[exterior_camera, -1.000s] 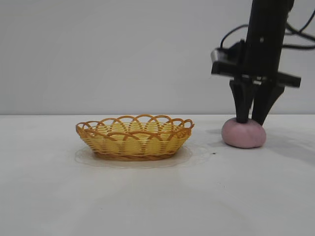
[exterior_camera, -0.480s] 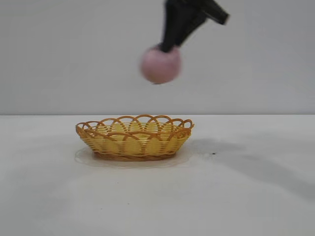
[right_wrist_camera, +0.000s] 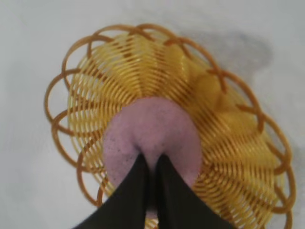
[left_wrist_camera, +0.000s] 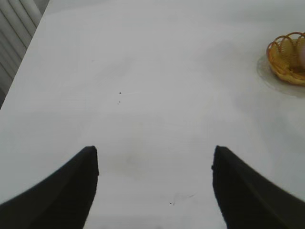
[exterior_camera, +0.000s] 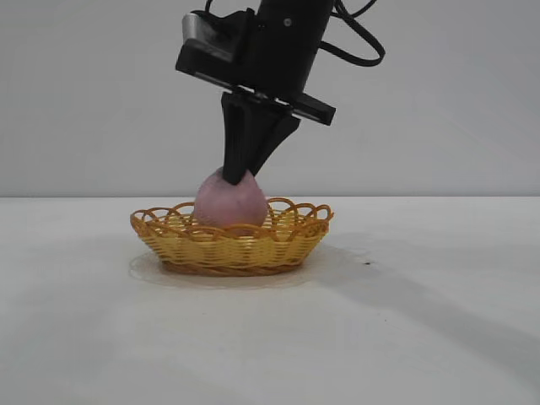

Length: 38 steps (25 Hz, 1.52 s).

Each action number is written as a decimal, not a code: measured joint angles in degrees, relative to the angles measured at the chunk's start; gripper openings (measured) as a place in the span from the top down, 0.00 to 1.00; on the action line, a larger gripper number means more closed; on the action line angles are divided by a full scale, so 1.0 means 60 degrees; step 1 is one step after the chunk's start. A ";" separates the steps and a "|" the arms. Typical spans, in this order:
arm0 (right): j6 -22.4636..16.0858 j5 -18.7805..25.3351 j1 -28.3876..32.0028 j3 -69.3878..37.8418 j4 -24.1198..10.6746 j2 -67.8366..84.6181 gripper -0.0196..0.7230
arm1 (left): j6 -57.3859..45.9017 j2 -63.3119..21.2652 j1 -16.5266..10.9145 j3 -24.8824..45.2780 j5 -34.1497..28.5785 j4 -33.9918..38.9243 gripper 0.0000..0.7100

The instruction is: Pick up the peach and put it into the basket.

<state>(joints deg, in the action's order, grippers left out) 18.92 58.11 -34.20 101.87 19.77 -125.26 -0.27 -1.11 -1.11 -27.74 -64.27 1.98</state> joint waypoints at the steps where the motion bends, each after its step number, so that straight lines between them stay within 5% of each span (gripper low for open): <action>1: -0.0016 -0.0049 0.0000 0.0000 -0.0065 0.0000 0.83 | 0.0000 0.0000 0.0000 0.0000 0.0000 0.0000 0.37; 6: -0.0074 -0.0131 0.0000 0.0000 -0.0165 0.0000 0.55 | 0.0000 0.0000 0.0000 0.0000 0.0000 0.0000 0.37; 11: -0.0438 -0.0151 0.0000 0.0000 -0.0165 0.0019 0.48 | 0.0000 0.0000 0.0000 0.0000 0.0000 0.0000 0.37; 17: -0.0774 -0.0170 0.0306 0.0000 -0.0171 0.0717 0.50 | 0.0000 0.0000 0.0000 0.0000 0.0000 0.0000 0.37; 22: -0.1095 0.0047 0.2020 0.0000 -0.0222 0.0984 0.50 | 0.0000 0.0000 0.0000 0.0000 0.0000 0.0000 0.37; 30: -0.1606 0.0565 0.4495 0.0000 -0.0922 0.0984 0.50 | 0.0000 0.0000 0.0000 0.0000 0.0000 0.0000 0.37; 38: -0.2191 0.0674 0.4960 0.0000 -0.1818 0.0984 0.50 | 0.0000 0.0000 0.0000 0.0000 0.0000 0.0000 0.37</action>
<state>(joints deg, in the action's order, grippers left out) 5.77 62.15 -4.44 101.87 8.86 -119.36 -0.27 -1.11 -1.11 -27.74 -64.27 1.98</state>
